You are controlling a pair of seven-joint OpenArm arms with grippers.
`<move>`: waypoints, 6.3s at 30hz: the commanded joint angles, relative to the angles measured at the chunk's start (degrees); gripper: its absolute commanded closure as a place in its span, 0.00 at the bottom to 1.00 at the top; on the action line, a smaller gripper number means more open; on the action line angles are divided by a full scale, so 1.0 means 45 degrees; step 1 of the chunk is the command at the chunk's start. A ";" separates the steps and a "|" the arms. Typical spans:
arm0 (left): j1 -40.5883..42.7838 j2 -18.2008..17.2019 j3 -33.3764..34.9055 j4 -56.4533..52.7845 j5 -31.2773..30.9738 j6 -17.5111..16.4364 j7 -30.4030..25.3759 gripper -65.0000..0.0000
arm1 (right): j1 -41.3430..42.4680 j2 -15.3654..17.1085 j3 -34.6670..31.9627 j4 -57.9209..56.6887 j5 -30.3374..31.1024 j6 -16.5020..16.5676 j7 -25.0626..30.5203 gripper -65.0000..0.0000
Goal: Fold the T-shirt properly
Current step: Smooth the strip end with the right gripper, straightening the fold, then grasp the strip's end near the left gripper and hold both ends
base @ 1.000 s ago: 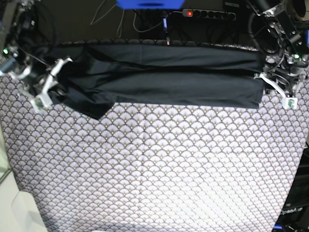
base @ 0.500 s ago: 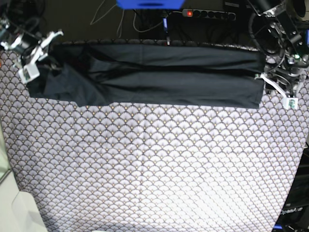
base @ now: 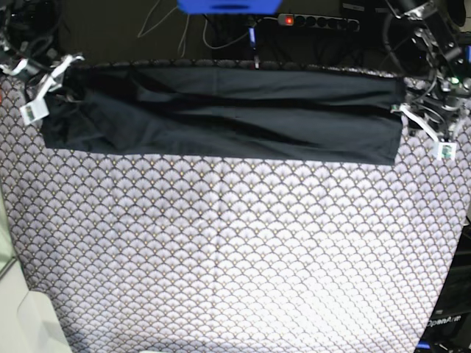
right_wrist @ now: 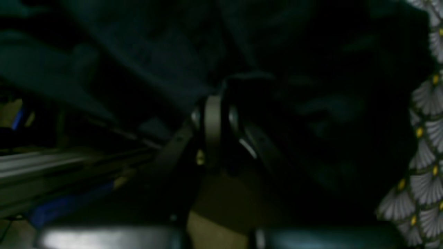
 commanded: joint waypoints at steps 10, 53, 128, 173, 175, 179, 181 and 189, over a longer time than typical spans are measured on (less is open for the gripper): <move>0.0055 -0.0590 -0.0046 0.0227 -0.0096 0.0020 -0.0196 0.62 | 0.0056 0.0343 0.0131 -0.0340 -0.0023 -0.0007 0.0648 0.99; 0.0055 -0.0551 -0.0046 0.0227 -0.0175 0.0020 -0.0196 0.62 | 0.1560 0.1144 0.0287 -0.0418 0.1285 -0.0007 -0.3064 0.76; -0.0355 0.1969 -0.1765 -0.0515 -0.2187 -0.1445 -0.0098 0.12 | 0.3436 0.0636 -0.0416 -0.2254 -0.1645 -0.0007 -0.1931 0.38; -0.1137 0.1617 -0.1745 -0.3329 -0.2773 -0.1347 -0.0196 0.12 | 0.3553 0.0636 -0.0436 -0.2254 -0.1645 -0.0007 -0.1931 0.39; -0.1059 0.1617 -0.1745 -0.3270 -0.2773 -0.1347 -0.0196 0.12 | 0.3553 0.0636 -0.0436 -0.2254 -0.1645 -0.0007 -0.1931 0.39; -0.1000 0.1637 -0.1745 -0.3231 -0.2773 -0.1386 -0.0117 0.14 | 0.3553 0.0636 -0.0436 -0.2254 -0.1645 -0.0007 -0.1931 0.39; -0.0824 0.1617 -0.1745 -0.3211 -0.2792 -0.1406 -0.0137 0.22 | 0.3553 0.0636 -0.0436 -0.2254 -0.1645 -0.0007 -0.1951 0.39; -0.0590 0.1696 -0.1745 -0.3211 -0.2792 -0.1367 -0.0137 0.79 | 0.3533 0.0636 -0.0416 -0.2254 -0.1645 -0.0007 -0.1990 0.39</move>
